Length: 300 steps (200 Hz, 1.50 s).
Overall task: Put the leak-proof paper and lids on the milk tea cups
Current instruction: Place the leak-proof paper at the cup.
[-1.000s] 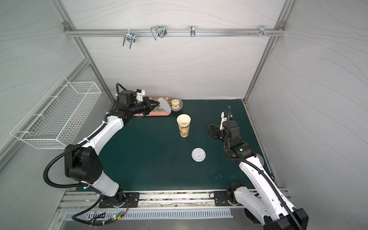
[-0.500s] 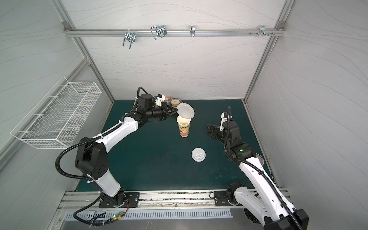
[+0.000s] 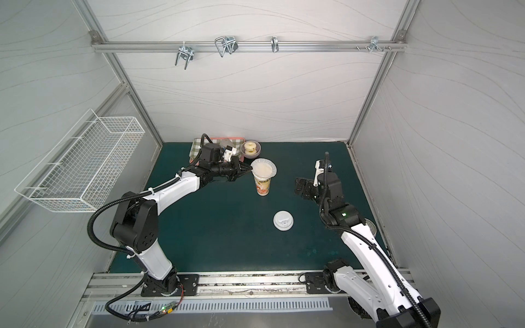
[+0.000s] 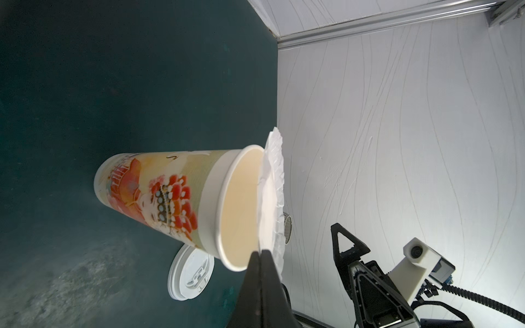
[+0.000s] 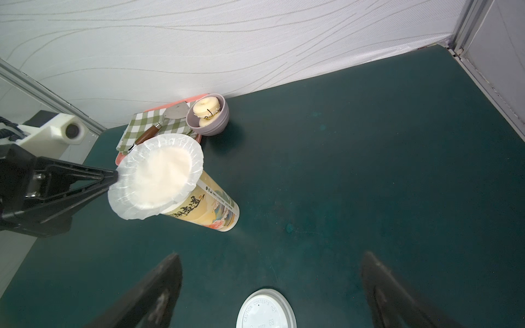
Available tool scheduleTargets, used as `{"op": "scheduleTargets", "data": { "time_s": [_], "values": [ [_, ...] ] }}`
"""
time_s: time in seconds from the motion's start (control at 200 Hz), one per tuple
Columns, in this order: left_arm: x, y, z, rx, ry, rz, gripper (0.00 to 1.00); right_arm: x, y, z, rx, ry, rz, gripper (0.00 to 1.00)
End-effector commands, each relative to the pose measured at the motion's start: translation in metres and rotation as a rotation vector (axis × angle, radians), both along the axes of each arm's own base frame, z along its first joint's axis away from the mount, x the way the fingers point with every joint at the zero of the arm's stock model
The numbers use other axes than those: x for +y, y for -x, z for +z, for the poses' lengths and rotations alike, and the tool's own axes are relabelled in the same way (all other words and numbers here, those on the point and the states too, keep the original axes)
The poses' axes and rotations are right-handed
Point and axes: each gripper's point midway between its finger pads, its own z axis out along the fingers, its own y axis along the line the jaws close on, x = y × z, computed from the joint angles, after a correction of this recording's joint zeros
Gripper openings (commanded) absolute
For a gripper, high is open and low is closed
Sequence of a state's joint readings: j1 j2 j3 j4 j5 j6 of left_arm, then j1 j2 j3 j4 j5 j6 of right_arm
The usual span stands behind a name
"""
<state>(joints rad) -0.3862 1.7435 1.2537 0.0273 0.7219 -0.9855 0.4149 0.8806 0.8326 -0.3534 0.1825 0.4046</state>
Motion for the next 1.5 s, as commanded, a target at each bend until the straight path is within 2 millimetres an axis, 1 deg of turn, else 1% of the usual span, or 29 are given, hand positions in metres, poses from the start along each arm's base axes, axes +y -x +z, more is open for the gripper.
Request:
{"op": "scheduleTargets", "data": {
  "time_s": [0.0, 0.19, 0.44, 0.765, 0.93, 1.031, 1.116, 1.156, 1.251, 1.316, 1.416, 1.421, 1.426, 1.441, 1.446, 1.461, 1.496],
  "values": [
    [-0.002, -0.004, -0.004, -0.028, -0.002, -0.011, 0.00, 0.000, 0.003, 0.000, 0.003, -0.011, -0.003, 0.99],
    [0.001, -0.005, -0.012, -0.020, -0.025, -0.007, 0.00, 0.000, 0.005, 0.000, 0.003, -0.011, -0.004, 0.99],
    [0.003, -0.004, -0.017, -0.015, -0.047, -0.005, 0.00, -0.001, 0.006, 0.000, 0.001, -0.011, -0.004, 0.99],
    [0.004, -0.004, -0.017, -0.020, -0.061, -0.003, 0.12, 0.000, 0.007, 0.000, 0.003, -0.016, -0.002, 0.99],
    [0.004, -0.005, -0.016, -0.022, -0.061, -0.003, 0.14, -0.001, 0.007, 0.000, 0.001, -0.014, -0.004, 0.99],
    [0.004, -0.004, -0.016, -0.023, -0.061, -0.003, 0.20, -0.001, 0.008, 0.000, -0.001, -0.014, -0.006, 0.99],
    [0.004, -0.003, -0.014, -0.027, -0.060, -0.004, 0.26, -0.001, 0.008, -0.001, 0.002, -0.013, -0.006, 0.99],
    [0.005, -0.003, -0.012, -0.030, -0.059, -0.003, 0.31, -0.001, 0.008, -0.001, 0.005, -0.016, -0.006, 0.99],
    [0.006, -0.001, -0.004, -0.046, -0.060, -0.001, 0.38, 0.001, 0.009, -0.004, 0.024, -0.018, 0.001, 0.99],
    [0.008, 0.000, 0.003, -0.059, -0.062, 0.003, 0.45, 0.002, 0.010, -0.009, 0.056, -0.007, 0.006, 0.99],
    [0.013, 0.004, 0.016, -0.085, -0.068, 0.008, 0.52, 0.007, 0.012, -0.021, 0.102, 0.030, 0.029, 0.99],
    [0.013, 0.004, 0.016, -0.086, -0.069, 0.008, 0.53, 0.008, 0.013, -0.021, 0.104, 0.032, 0.032, 0.99],
    [0.014, 0.005, 0.017, -0.087, -0.069, 0.008, 0.58, 0.008, 0.013, -0.022, 0.105, 0.035, 0.033, 0.99],
    [0.015, 0.005, 0.019, -0.091, -0.071, 0.010, 0.77, 0.010, 0.013, -0.024, 0.110, 0.041, 0.041, 0.99],
    [0.015, 0.005, 0.020, -0.093, -0.071, 0.011, 0.80, 0.010, 0.014, -0.025, 0.112, 0.044, 0.044, 0.99],
    [0.017, 0.006, 0.022, -0.097, -0.073, 0.013, 0.83, 0.012, 0.015, -0.027, 0.114, 0.051, 0.054, 0.99],
    [0.020, 0.008, 0.026, -0.105, -0.080, 0.017, 0.85, 0.016, 0.016, -0.032, 0.123, 0.068, 0.074, 0.99]
  ]
}}
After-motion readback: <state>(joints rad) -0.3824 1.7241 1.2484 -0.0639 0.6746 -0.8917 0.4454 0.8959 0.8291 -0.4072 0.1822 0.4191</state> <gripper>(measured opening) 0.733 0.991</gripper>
